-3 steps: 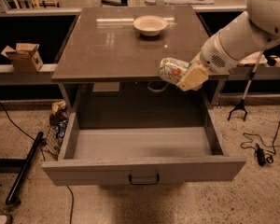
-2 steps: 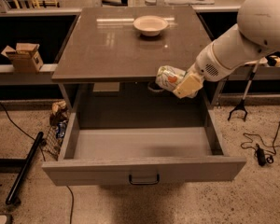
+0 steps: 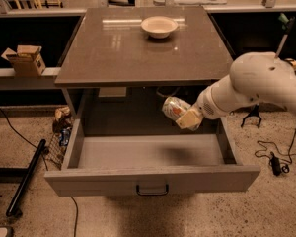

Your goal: Place 7up can into top drawer

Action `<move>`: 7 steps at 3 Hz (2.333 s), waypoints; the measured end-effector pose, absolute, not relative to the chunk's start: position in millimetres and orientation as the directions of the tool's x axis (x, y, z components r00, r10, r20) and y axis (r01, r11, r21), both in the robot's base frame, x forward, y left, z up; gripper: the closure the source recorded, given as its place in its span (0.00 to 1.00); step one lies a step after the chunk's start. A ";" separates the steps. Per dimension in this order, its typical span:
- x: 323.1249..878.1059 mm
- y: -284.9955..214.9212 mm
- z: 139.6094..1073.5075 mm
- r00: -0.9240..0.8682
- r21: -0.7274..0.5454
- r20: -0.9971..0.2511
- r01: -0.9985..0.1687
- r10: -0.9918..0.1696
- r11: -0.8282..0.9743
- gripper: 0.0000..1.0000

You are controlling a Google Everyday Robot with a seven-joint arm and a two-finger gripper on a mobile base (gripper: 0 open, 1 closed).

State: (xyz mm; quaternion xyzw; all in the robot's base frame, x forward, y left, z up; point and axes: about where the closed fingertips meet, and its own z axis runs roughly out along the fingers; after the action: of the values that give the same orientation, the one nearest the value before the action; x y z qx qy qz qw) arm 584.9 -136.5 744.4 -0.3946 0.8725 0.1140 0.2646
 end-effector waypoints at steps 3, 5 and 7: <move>620.3 -135.4 639.6 -0.611 0.055 -0.615 -0.664 -0.499 0.745 0.82; 620.1 -135.0 637.2 -0.613 0.058 -0.613 -0.664 -0.499 0.745 0.36; 620.1 -134.9 637.2 -0.613 0.058 -0.613 -0.665 -0.499 0.745 0.00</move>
Offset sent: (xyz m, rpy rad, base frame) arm 0.0460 -0.0100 -0.1214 0.1341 -0.0504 -0.1779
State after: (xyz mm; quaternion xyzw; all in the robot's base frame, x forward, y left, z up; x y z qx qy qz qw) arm 620.1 -134.9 637.2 -0.3279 0.8868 0.1413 0.2934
